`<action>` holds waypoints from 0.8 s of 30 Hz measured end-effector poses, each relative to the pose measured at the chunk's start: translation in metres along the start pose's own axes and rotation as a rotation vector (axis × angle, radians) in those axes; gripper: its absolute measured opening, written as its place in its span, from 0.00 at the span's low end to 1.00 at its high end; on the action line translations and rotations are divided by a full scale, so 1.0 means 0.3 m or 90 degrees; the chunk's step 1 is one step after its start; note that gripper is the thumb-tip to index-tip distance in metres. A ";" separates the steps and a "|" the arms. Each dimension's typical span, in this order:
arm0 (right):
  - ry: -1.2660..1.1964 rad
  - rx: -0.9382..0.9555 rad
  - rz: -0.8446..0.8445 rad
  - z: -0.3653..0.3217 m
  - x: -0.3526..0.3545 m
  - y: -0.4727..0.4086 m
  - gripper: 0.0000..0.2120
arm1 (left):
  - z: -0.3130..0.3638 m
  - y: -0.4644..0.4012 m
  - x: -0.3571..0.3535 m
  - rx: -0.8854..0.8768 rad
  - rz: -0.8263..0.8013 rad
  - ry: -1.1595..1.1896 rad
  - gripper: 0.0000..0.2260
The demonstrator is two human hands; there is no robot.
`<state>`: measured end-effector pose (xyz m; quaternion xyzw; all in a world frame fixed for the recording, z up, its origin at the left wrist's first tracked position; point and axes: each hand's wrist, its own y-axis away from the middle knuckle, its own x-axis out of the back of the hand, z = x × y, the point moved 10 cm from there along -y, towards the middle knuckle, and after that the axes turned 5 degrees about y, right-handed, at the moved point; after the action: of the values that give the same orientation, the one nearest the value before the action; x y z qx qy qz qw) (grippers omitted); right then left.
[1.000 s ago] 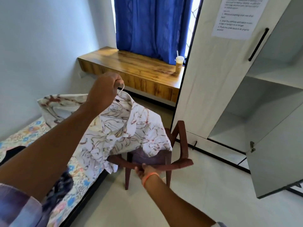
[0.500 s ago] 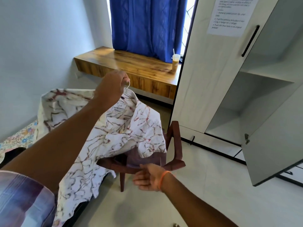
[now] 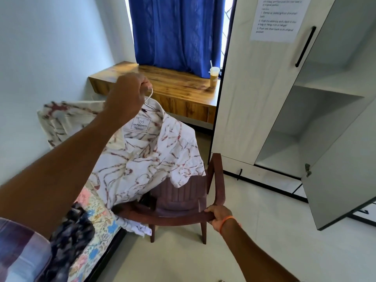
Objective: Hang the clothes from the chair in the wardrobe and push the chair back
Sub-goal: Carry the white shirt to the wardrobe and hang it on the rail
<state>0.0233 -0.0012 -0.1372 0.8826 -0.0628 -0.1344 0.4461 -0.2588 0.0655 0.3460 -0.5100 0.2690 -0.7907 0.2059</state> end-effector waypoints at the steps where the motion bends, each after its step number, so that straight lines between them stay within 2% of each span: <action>1: -0.011 0.002 -0.001 0.015 0.000 0.021 0.26 | 0.015 -0.020 0.033 -0.010 0.018 -0.013 0.10; 7: -0.032 -0.001 -0.011 0.141 -0.006 0.108 0.27 | 0.074 -0.155 0.133 -0.050 0.079 -0.042 0.12; 11: -0.012 -0.010 -0.053 0.185 -0.053 0.174 0.21 | 0.145 -0.202 0.088 -0.056 0.086 -0.040 0.12; 14: 0.152 -0.041 -0.109 0.192 -0.076 0.226 0.24 | 0.217 -0.222 0.056 -0.059 0.083 -0.020 0.13; 16: 0.323 -0.015 -0.077 0.139 -0.025 0.230 0.27 | 0.265 -0.247 0.037 -0.069 0.086 0.011 0.13; 18: 0.436 0.091 0.005 -0.010 0.039 0.230 0.21 | 0.316 -0.283 0.003 -0.089 0.084 0.062 0.14; 20: 0.417 0.212 0.030 -0.212 0.069 0.258 0.13 | 0.387 -0.320 -0.053 -0.113 0.076 0.118 0.14; 24: 0.334 0.567 0.198 -0.773 0.158 0.402 0.18 | 0.583 -0.383 -0.236 -0.148 0.047 0.196 0.12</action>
<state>0.1376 0.0949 0.0824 0.9705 -0.1302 0.1981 0.0444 -0.0762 0.1587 0.4284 -0.3933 0.4053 -0.8147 0.1312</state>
